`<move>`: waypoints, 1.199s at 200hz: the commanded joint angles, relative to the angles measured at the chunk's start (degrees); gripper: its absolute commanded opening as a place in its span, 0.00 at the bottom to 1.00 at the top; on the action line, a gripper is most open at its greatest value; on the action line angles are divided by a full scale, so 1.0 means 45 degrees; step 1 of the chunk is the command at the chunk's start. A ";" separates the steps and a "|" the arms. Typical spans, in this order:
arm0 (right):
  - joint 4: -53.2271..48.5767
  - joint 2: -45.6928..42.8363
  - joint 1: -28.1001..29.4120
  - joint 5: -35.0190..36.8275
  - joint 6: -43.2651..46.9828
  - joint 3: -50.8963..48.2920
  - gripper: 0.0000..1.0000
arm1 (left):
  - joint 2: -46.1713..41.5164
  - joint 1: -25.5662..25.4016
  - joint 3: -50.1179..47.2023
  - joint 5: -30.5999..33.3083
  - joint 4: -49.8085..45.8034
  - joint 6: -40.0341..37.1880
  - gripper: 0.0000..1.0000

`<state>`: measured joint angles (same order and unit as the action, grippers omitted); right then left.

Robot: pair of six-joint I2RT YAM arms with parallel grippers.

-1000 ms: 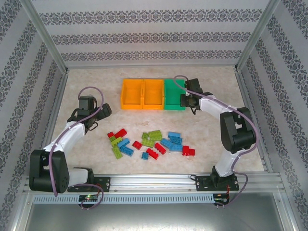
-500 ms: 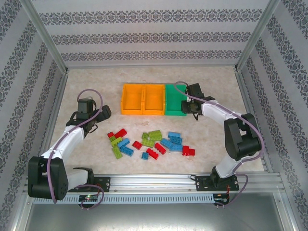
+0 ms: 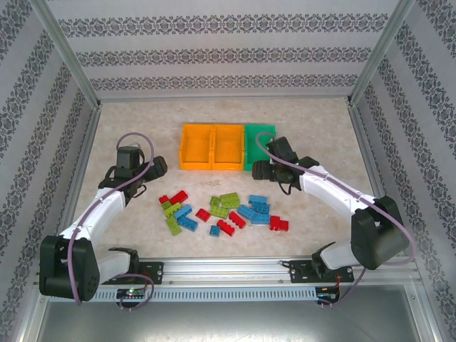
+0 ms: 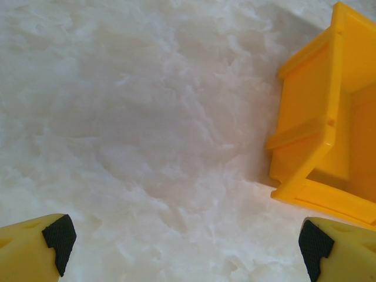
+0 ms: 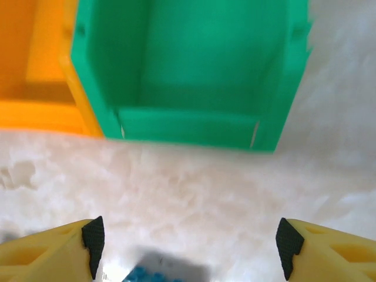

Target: Sort the legos into containers by color

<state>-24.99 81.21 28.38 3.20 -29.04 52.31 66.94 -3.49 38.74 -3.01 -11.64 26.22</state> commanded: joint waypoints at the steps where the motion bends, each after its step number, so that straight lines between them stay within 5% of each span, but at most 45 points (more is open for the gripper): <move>1: -0.1052 0.0150 0.0524 -0.0137 -0.2102 -0.0652 0.82 | -0.0195 -0.0257 -0.0206 0.0048 -0.0223 0.0063 0.99; 98: -0.1848 0.2310 0.2494 0.0493 -0.3347 0.0293 0.85 | -0.0091 -0.0451 -0.0402 0.0228 -0.0036 -0.0038 0.99; 240: -0.1809 0.2806 0.2544 0.0910 -0.3179 0.0424 0.66 | -0.0146 -0.0629 -0.0420 0.0443 -0.0107 -0.0057 0.99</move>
<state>-32.16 93.54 39.27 5.21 -43.33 52.95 66.92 -5.30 37.39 -2.46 -11.60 26.20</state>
